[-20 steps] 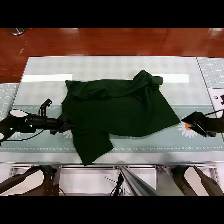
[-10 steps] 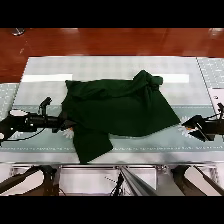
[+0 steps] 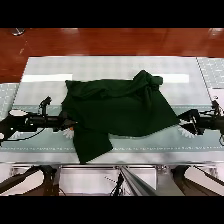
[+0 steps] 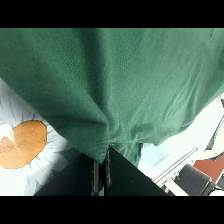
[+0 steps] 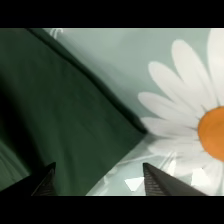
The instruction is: Fold the shirts.
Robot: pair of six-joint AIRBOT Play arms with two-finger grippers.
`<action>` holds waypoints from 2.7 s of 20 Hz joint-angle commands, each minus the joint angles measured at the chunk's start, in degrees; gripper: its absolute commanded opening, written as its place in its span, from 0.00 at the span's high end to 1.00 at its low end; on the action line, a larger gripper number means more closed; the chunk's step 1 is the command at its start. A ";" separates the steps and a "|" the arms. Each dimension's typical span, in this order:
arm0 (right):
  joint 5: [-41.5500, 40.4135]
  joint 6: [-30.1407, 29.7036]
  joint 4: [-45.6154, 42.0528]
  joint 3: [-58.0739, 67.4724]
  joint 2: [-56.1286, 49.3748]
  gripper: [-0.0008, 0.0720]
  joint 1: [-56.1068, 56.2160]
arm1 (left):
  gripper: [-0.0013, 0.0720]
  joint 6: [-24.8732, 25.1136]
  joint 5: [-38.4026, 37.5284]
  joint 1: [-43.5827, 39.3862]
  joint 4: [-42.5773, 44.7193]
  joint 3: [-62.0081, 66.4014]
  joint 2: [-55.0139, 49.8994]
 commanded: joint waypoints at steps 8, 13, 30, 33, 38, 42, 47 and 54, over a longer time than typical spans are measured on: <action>-6.54 0.90 4.68 4.09 -6.47 0.23 12.76 | 0.94 0.02 0.15 -0.15 -0.04 0.04 -0.04; -2.80 3.61 0.20 11.61 -9.25 0.96 20.44 | 0.94 0.07 0.11 -0.04 -0.04 0.39 -0.04; 9.38 14.27 -11.32 80.21 26.40 0.96 22.03 | 0.94 -12.48 2.99 1.77 31.61 80.63 28.68; 13.79 16.63 -17.14 80.21 33.99 0.96 22.01 | 0.94 -15.56 -3.30 1.73 42.12 80.06 37.38; 23.34 18.43 -18.91 80.19 38.27 0.96 21.97 | 0.94 -18.10 -2.93 -1.99 46.82 73.37 45.35; 28.59 18.29 -20.04 79.21 36.28 0.96 21.97 | 0.94 -21.59 -4.72 -2.05 44.92 63.78 44.50; 24.76 15.23 -14.82 63.65 32.39 0.96 21.99 | 0.94 -19.98 -3.02 -2.43 37.94 49.05 37.62; 3.72 8.15 -8.15 41.24 13.31 0.96 24.76 | 0.94 -15.69 14.95 -14.99 37.97 45.33 12.39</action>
